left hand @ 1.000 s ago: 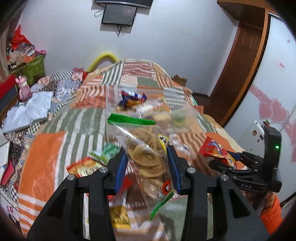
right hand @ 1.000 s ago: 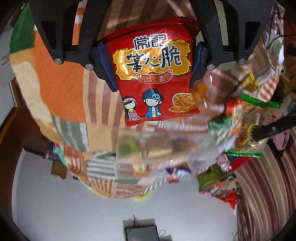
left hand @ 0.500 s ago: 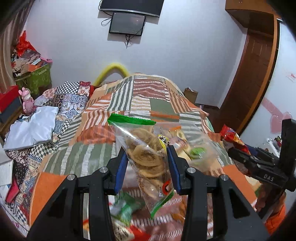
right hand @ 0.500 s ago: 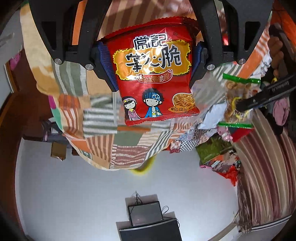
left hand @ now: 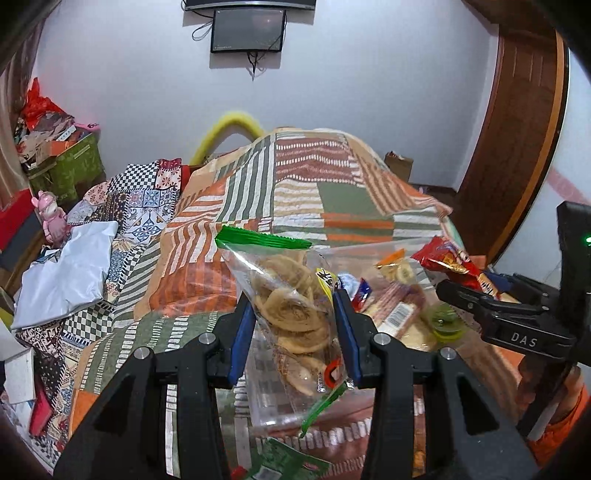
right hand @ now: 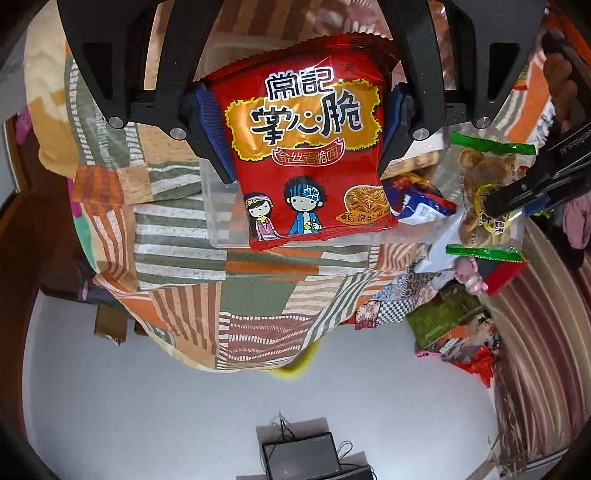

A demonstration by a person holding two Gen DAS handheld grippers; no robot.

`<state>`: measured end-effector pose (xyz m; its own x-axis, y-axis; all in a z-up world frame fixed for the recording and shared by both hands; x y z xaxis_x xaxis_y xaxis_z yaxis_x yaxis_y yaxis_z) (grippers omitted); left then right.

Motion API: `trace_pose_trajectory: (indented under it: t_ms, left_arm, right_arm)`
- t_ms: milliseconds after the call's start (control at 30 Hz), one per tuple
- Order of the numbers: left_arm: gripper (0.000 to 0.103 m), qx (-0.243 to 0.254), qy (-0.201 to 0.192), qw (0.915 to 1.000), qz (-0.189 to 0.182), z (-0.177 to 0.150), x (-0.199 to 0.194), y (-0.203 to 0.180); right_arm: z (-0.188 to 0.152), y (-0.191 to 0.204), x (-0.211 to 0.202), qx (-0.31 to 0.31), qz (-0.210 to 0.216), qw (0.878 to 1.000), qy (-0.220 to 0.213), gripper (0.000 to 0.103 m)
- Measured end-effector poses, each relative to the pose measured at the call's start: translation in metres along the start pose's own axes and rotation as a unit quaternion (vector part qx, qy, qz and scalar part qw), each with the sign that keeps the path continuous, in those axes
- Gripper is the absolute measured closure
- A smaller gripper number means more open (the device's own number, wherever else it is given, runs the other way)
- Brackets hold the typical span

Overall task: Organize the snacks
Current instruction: 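Lower the red snack bag and cracker bag into the box and open both tools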

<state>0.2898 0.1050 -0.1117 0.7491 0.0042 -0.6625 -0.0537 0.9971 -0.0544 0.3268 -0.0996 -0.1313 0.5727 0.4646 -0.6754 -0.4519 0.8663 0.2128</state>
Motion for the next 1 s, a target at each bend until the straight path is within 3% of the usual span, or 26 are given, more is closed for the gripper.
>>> trace_pose_trajectory:
  t_ms: [367,467,600,700,1000]
  left_arm:
    - [0.061,0.013,0.011,0.9997,0.018,-0.005,0.011,-0.002]
    - [0.054,0.007,0.022,0.9996,0.017,-0.008,0.011,0.001]
    - [0.046,-0.001,0.025,0.9997,0.009,-0.011,0.004,0.004]
    - [0.037,0.001,0.020,0.9997,0.011,-0.012,-0.005,0.003]
    - [0.023,-0.001,0.018,0.9998,0.000,-0.028,-0.042,0.005]
  right_arm:
    - [-0.004,0.010,0.014,-0.007,0.000,1.000,0.020,0.036]
    - [-0.003,0.008,0.013,-0.002,-0.008,1.000,0.023,0.033]
    - [-0.004,0.011,0.003,-0.010,-0.015,1.000,0.018,0.021]
    - [-0.006,0.016,-0.008,-0.025,-0.023,0.999,0.010,0.020]
    - [-0.027,0.034,-0.042,-0.040,0.002,0.999,0.006,0.019]
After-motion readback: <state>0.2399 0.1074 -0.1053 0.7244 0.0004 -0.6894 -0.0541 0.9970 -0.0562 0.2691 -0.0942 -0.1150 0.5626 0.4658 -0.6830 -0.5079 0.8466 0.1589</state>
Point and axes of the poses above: each gripper's, at about its wrist camera, not at the fingertips, and x roughly the way its jaws point, y to its left, z to its top, the point moved 2 cm from there along x, roughly the way its jaws point, and after that the axes turned 2 degrees about x, right-handed, at the moved point
